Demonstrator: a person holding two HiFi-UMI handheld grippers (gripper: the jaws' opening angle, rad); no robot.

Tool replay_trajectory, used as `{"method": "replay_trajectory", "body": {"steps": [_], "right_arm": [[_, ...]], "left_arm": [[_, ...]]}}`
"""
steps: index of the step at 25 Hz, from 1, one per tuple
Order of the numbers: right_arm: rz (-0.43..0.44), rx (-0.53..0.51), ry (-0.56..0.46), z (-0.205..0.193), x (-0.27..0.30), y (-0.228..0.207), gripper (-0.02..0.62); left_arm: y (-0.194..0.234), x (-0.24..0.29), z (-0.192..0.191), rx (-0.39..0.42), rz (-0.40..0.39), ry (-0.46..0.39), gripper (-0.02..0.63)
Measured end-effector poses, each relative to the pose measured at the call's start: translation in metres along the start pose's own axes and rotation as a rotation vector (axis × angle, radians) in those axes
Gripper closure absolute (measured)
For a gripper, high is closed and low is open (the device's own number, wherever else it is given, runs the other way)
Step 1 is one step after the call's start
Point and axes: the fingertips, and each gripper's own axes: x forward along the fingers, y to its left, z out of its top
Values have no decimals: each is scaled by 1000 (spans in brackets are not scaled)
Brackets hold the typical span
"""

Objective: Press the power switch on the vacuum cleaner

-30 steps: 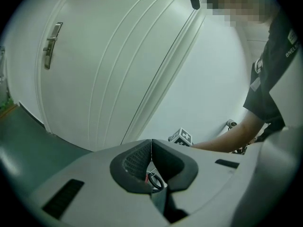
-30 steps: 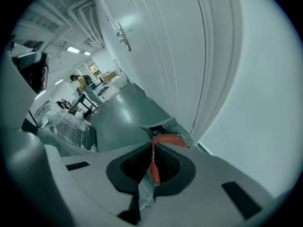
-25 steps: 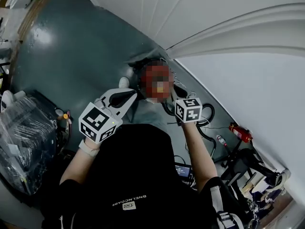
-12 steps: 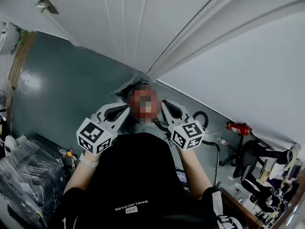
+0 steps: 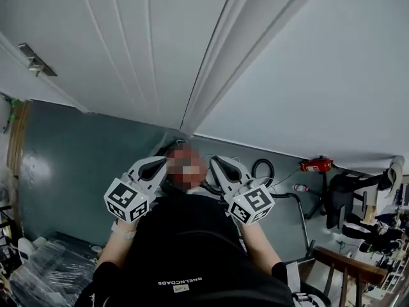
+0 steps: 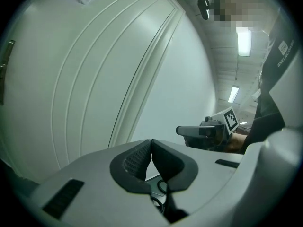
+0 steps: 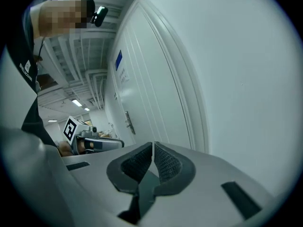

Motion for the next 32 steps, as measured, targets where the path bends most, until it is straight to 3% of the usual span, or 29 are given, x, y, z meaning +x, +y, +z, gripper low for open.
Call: {"method": "replay_trajectory", "body": {"steps": [5, 10, 14, 23, 32], "right_arm": [[-25, 8, -83, 14, -15, 1, 563], [-46, 10, -146, 22, -29, 3, 563], [-105, 20, -155, 23, -36, -4, 563], [-100, 103, -161, 13, -40, -6, 563], [-89, 117, -151, 7, -44, -11, 563]], "left_arm": [[-13, 12, 18, 36, -71, -40, 591], [-19, 12, 28, 46, -73, -71, 591], [-24, 13, 27, 44, -90, -58, 591], [-28, 12, 18, 33, -92, -49, 591], [-33, 12, 8, 19, -74, -41, 591]]}}
